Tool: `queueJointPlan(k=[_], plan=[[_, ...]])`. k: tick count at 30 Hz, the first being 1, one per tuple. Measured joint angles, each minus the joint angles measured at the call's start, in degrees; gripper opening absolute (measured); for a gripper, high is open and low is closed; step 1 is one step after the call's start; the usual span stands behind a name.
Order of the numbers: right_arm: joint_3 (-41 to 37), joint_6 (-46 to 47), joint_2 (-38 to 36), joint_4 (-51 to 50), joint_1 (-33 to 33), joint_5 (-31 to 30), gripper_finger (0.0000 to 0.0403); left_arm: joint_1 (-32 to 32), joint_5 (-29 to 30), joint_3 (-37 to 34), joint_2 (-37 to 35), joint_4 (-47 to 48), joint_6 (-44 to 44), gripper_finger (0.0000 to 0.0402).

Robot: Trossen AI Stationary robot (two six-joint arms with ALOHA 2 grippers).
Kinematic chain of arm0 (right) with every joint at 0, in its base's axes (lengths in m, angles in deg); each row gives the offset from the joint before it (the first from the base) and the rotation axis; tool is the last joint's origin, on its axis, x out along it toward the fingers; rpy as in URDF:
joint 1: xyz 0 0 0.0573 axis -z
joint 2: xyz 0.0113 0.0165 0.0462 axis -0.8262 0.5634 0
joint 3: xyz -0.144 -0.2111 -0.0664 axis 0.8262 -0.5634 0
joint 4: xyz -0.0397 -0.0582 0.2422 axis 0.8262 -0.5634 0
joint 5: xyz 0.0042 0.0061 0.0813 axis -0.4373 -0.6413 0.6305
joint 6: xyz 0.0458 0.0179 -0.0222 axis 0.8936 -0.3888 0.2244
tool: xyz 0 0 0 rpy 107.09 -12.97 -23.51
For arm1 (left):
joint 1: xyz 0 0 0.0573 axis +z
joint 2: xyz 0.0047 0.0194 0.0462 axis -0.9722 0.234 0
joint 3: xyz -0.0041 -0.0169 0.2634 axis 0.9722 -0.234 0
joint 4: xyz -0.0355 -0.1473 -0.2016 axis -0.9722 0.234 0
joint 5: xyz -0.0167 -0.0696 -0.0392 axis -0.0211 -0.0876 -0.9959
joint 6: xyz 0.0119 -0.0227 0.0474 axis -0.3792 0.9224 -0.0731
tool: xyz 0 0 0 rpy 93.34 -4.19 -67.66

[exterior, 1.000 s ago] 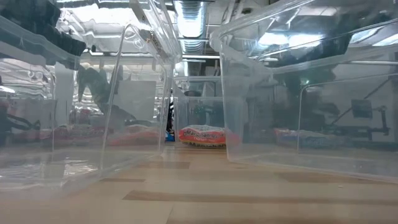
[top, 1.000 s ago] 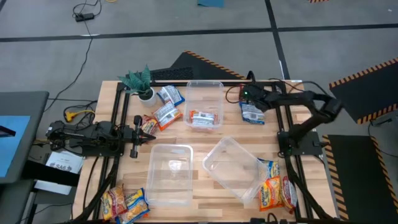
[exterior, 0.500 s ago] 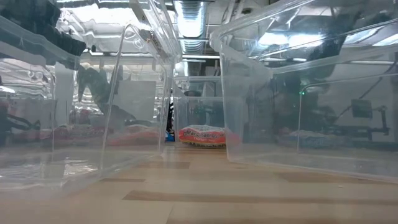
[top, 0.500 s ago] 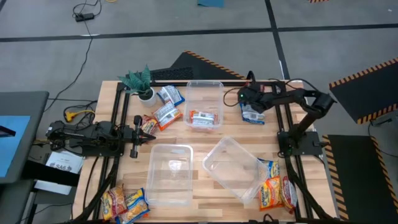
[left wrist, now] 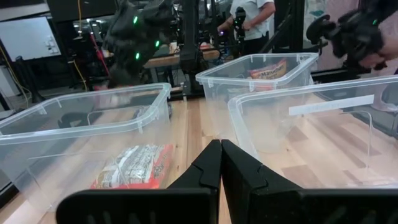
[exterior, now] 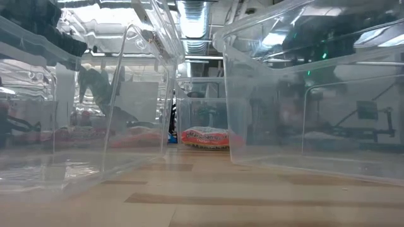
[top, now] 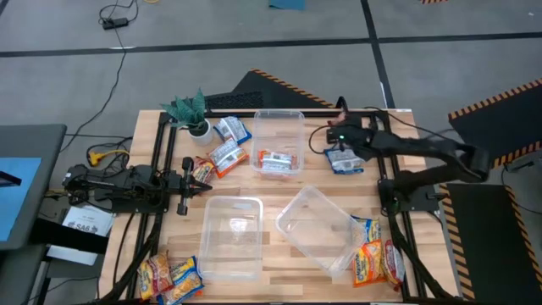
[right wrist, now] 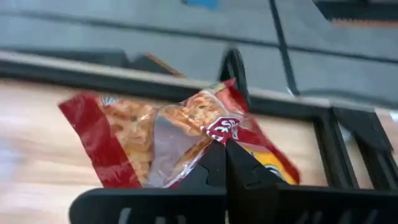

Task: Sort Maruchan noodles
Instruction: Put the red noodle pack into the bottom right transparent bin

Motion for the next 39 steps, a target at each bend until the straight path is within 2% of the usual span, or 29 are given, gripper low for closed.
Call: queueJointPlan(k=[5,10,15,21,29,34,39], plan=[[0.07,-4.04,-9.87,2.16,-4.86,-0.18,0.0006,-0.01,0.00,0.00,-0.02,-0.01,0.00,0.0000],[0.07,-9.25,-15.41,9.45,-11.69,2.55,0.0006,0.00,0.00,0.02,0.00,0.00,0.00,0.0000],[0.07,-14.64,-15.85,21.98,-19.88,6.80,0.0006,0.00,0.00,0.01,-0.02,0.00,0.00,0.0000],[0.46,-18.71,-11.57,35.51,-29.16,12.01,0.0006,-0.01,0.00,0.01,-0.01,0.00,0.00,0.0000],[7.45,-22.12,-4.66,33.47,-40.81,13.11,0.0005,-0.02,0.00,0.02,-0.02,-0.01,0.01,0.0000],[12.49,-22.12,-3.00,24.51,-47.68,13.17,0.0005,-0.01,0.01,0.00,0.00,-0.01,0.01,0.0000],[15.57,-16.99,-2.88,13.36,-52.78,13.04,0.0006,0.00,0.00,0.00,-0.02,-0.02,0.00,0.0000]])
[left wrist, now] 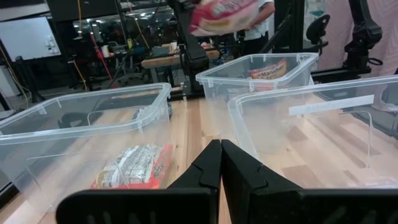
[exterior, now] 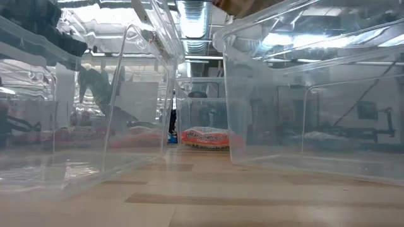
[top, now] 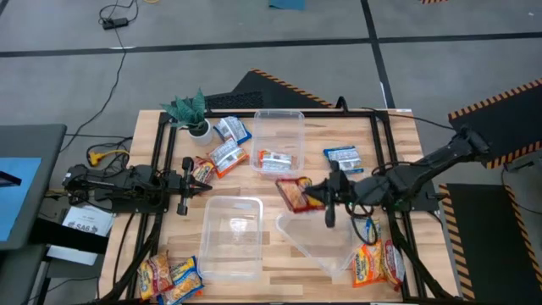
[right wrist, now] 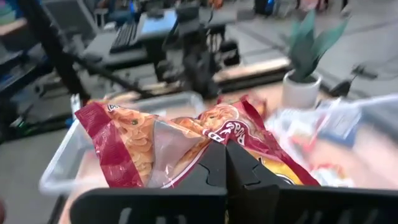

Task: Sort Maruchan noodles
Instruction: Put the red noodle pack into the bottom right transparent bin

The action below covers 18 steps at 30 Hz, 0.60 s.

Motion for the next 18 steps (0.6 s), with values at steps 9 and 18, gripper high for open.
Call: queueJointPlan(k=[9,18], plan=[[0.37,9.01,0.02,-11.44,-5.00,2.52,0.0007,0.00,0.00,0.00,0.00,0.00,0.02,0.0000],[0.37,10.40,0.00,-11.18,-7.35,6.03,0.0013,0.00,0.00,0.01,0.01,0.02,0.00,0.0000]])
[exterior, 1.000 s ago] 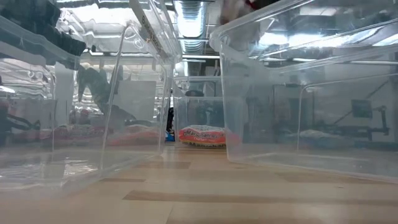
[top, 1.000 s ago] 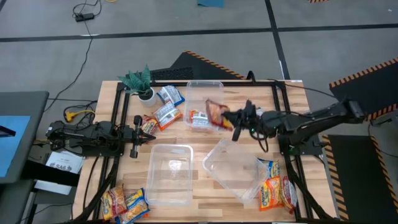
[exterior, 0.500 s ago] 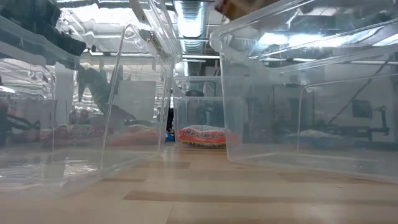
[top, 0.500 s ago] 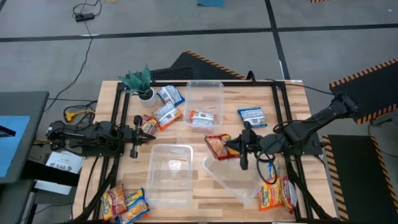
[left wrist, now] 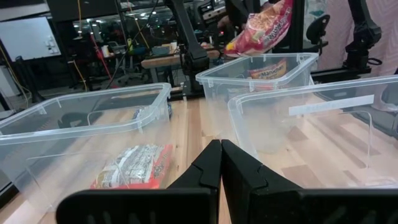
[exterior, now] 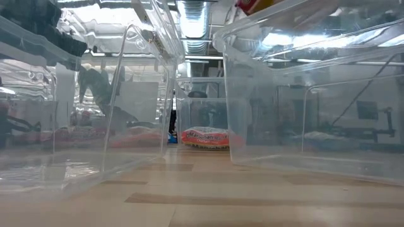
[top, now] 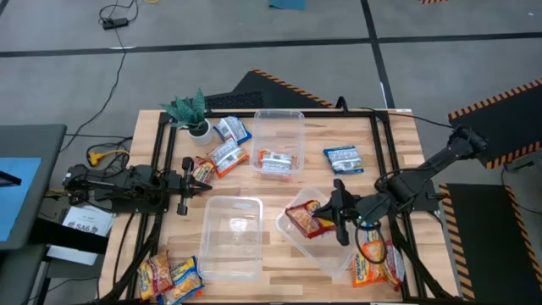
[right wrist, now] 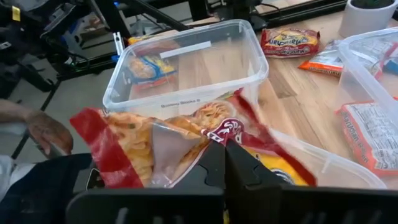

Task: Sort Maruchan noodles
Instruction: Put the red noodle pack into the bottom right transparent bin, then put the blue noodle pack into the bottom left transparent bin

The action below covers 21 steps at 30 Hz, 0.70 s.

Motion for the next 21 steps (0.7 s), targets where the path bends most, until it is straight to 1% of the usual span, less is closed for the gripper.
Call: queueJointPlan(k=[7,12,16,21], plan=[[0.00,0.19,0.02,0.03,0.00,0.00,0.0035,0.00,0.00,-0.01,0.01,-0.02,0.02,0.0000],[0.00,3.65,0.00,0.00,0.25,1.23,0.0057,0.00,0.01,0.01,0.00,-0.02,0.01,0.0000],[0.00,4.24,0.00,0.03,0.45,1.25,0.0086,0.00,0.00,0.00,0.01,-0.01,0.00,0.0000],[0.00,4.17,-0.11,0.04,1.14,1.22,0.0141,-0.01,0.02,-0.01,0.00,-0.01,0.01,0.0000]])
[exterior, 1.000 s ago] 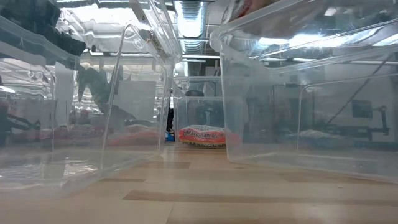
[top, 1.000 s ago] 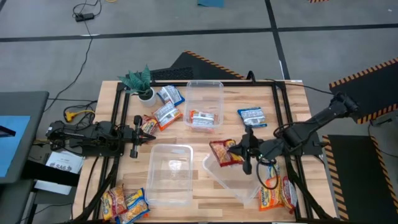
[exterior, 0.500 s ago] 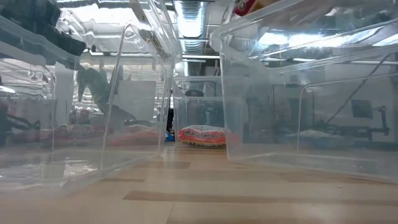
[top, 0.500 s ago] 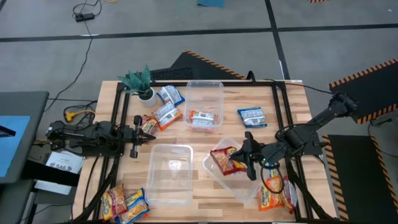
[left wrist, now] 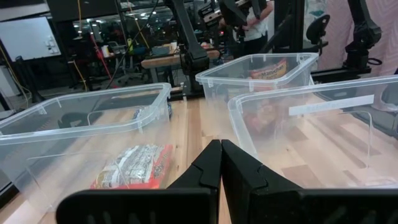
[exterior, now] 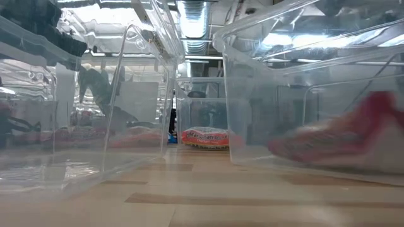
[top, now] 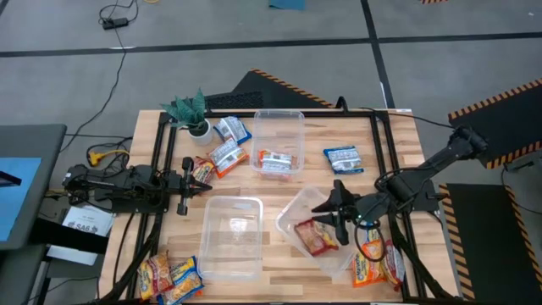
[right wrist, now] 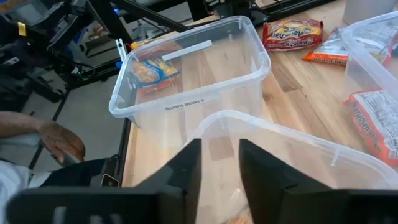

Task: Sort Maruchan noodles
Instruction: Put the blue noodle pack into the bottom left transparent bin

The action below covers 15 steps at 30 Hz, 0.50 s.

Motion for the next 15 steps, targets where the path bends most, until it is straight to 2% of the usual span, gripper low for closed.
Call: queueJointPlan(k=[2,6,10,15], plan=[[0.00,-0.02,-0.15,-0.15,1.38,-0.91,0.0163,0.00,-0.01,0.01,-0.01,0.00,-0.01,0.0000],[0.02,-0.02,-1.07,-3.45,6.83,-7.73,0.0198,0.01,-0.01,0.00,-0.01,0.01,-0.01,0.0000],[0.04,0.75,-1.82,-11.74,15.61,-13.55,0.0210,0.00,-0.02,0.00,0.00,0.01,0.00,0.0000],[-0.35,10.97,-1.65,-28.07,28.14,-15.16,0.0211,-0.01,-0.02,0.02,-0.01,0.01,-0.01,0.0000]])
